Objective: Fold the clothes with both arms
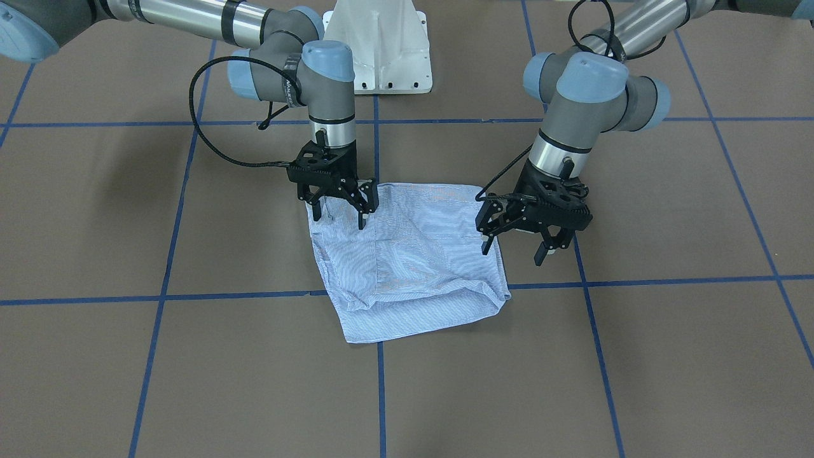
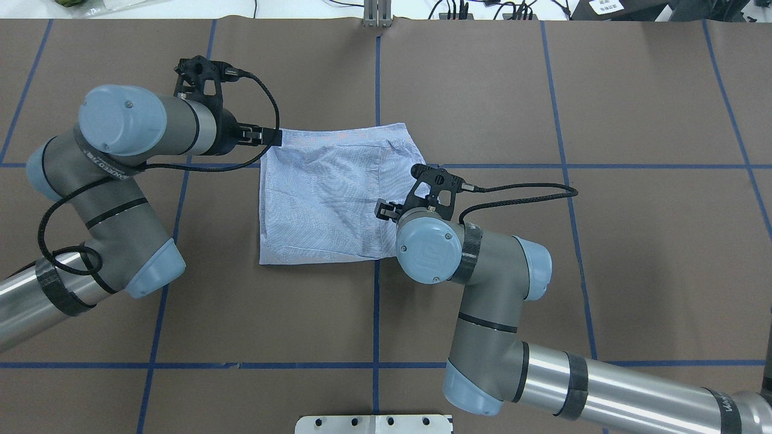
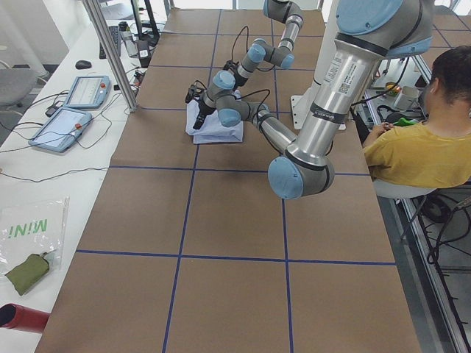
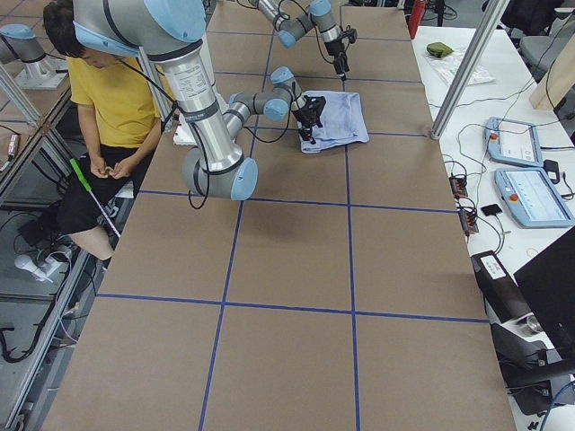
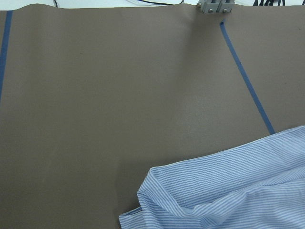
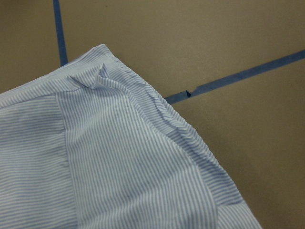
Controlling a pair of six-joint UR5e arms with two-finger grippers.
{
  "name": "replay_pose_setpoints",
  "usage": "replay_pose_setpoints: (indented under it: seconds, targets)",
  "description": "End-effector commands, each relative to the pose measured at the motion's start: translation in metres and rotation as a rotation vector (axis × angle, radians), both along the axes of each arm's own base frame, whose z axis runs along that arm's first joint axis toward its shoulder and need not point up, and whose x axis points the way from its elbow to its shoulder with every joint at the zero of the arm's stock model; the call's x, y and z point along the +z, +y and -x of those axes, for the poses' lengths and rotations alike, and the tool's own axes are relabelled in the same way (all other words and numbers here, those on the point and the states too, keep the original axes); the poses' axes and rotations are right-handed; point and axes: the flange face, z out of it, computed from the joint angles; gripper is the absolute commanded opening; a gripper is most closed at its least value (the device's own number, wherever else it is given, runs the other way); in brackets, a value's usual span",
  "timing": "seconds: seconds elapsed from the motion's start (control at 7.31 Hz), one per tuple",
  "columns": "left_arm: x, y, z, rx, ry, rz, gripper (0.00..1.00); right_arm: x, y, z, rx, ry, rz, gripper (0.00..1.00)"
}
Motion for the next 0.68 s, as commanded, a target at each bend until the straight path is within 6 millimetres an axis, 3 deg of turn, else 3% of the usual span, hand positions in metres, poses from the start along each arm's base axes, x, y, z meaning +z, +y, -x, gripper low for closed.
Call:
replay_pose_setpoints:
  seconds: [0.0, 0.14, 0.27, 0.55]
  targets:
    - [0.006, 0.003, -0.011, -0.038, 0.041, 0.092, 1.00, -0.014, -0.016, -0.031, -0.037, 0.027, 0.025, 1.00]
    - [0.006, 0.022, -0.033, -0.028, 0.061, 0.129, 1.00, -0.031, -0.023, -0.059, -0.073, 0.042, 0.023, 1.00]
    - [0.007, 0.028, -0.042, -0.034, 0.053, 0.121, 1.00, -0.041, -0.038, -0.085, -0.080, 0.036, 0.040, 1.00]
    - [0.005, 0.022, -0.047, -0.045, 0.063, 0.121, 1.00, -0.045, -0.062, -0.110, -0.090, 0.039, 0.025, 1.00]
